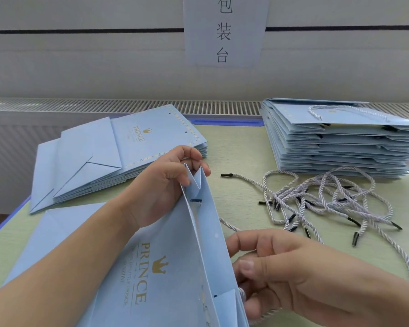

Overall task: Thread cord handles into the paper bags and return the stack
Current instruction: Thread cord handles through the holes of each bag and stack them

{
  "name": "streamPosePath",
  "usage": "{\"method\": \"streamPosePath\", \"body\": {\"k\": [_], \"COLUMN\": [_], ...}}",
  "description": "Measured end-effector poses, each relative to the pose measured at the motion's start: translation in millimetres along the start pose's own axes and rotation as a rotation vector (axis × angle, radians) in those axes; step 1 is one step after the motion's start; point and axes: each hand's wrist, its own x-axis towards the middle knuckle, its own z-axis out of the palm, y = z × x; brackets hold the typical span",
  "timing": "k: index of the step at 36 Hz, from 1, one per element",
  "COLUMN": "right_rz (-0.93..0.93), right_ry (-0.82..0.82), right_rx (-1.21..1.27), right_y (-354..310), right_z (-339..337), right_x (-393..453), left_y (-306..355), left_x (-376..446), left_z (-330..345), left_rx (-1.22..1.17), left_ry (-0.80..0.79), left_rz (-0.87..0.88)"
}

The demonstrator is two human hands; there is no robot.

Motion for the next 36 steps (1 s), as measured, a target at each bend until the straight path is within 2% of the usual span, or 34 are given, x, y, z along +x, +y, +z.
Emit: {"method": "streamPosePath", "body": {"k": [6, 16, 24, 30, 33, 36], "right_rz": [-0.046, -0.211, -0.078, -0.015, -0.04, -0.14], "right_ry": [0.045, 0.27, 0.236, 0.125, 0.185, 0.277], "right_rx": [-0.319, -0.748, -0.622, -0.355, -0.486, -0.684], "right_y": [6.5, 9.2, 5.3, 0.7, 0.6, 0.9], "right_z": [0.1, 12.1, 11.3, 16.3, 18.1, 18.5], "right_x": [4.5, 5.5, 3.3, 1.6, 2.0, 1.4], "left_y": [-0.6, -0.8, -1.8, -2.6, -2.9, -3.6], "left_x": [0.4, -0.8, 0.5, 1.4, 1.1, 0.7], "left_z": [2.3, 3.8, 3.2, 4.6, 4.1, 3.5], "left_rx": [0.0, 0.034, 0.031, 0.038, 0.046, 0.055], "left_ry": [0.01, 0.006, 0.011, -0.002, -0.014, -0.026], "left_rz": [0.008, 0.018, 0.024, 0.023, 0.025, 0.025]}}
